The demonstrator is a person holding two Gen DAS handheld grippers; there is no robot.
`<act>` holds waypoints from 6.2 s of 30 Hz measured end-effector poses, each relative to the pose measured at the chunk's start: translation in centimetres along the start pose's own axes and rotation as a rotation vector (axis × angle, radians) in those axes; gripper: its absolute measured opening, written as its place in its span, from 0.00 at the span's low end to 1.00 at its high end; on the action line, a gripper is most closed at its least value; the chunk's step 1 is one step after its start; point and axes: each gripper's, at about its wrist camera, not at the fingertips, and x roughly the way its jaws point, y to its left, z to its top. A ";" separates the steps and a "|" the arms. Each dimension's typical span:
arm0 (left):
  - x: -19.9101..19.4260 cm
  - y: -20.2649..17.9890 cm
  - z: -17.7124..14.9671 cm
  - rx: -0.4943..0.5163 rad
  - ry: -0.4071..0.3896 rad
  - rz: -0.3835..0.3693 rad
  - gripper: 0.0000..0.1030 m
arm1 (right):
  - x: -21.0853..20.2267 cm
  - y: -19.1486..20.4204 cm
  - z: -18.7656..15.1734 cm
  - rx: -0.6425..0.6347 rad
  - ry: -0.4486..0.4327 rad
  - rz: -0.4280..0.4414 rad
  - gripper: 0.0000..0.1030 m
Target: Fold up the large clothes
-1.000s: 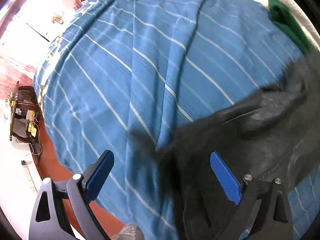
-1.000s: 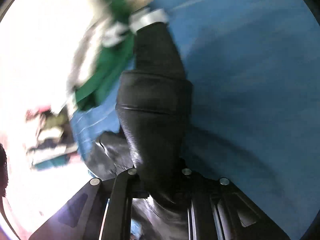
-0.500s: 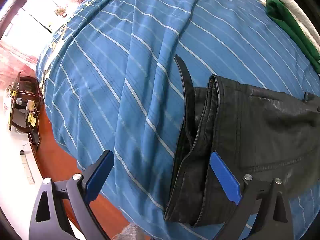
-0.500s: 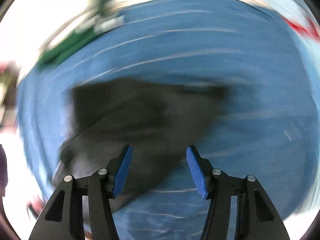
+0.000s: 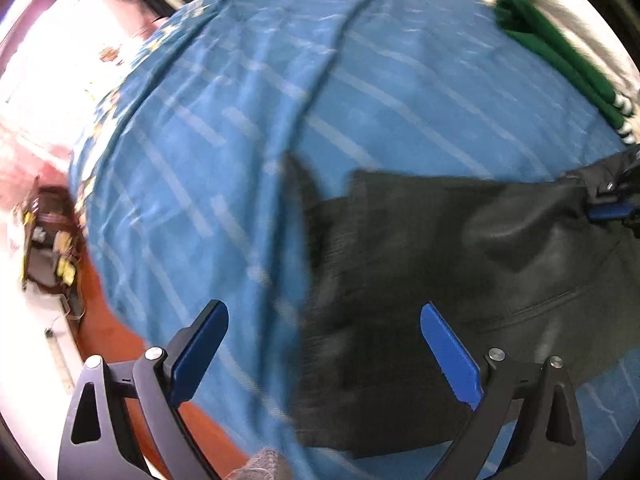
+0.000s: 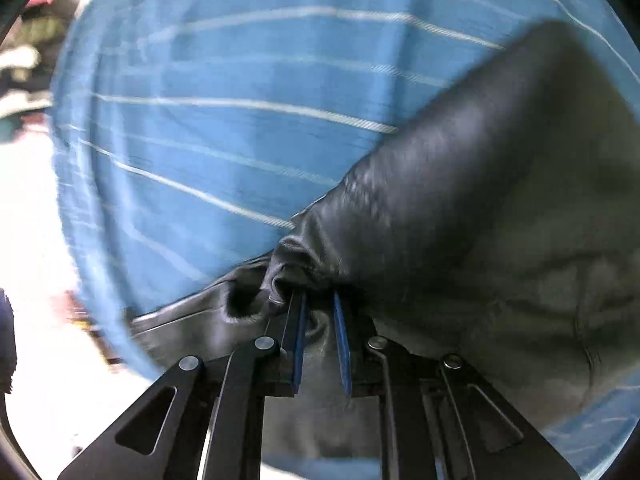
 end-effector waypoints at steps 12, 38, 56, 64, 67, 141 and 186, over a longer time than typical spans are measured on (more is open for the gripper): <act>6.8 -11.7 8.0 0.084 0.022 -0.149 0.98 | -0.2 -8.2 6.6 0.122 -0.120 -0.093 0.16; 2.4 -15.8 -1.5 0.135 0.037 -0.107 1.00 | -3.1 -30.5 -7.8 0.346 -0.464 0.485 0.80; 2.0 -19.4 0.0 0.212 -0.008 -0.097 1.00 | -8.9 -23.9 -8.7 0.327 -0.632 0.563 0.15; 2.1 -27.7 2.7 0.355 -0.038 -0.278 1.00 | -17.1 -18.6 -10.0 0.176 -0.773 0.459 0.13; 2.1 -28.5 4.0 0.338 -0.011 -0.334 1.00 | -18.7 -14.6 -9.0 0.062 -0.776 0.374 0.13; 3.5 3.4 -12.7 -0.954 0.152 -0.494 0.97 | 3.8 -2.3 -0.6 -0.216 0.038 0.230 0.74; -15.0 -8.4 32.9 -0.268 -0.378 -0.833 0.26 | -17.4 8.0 18.3 -0.119 -0.476 0.883 0.39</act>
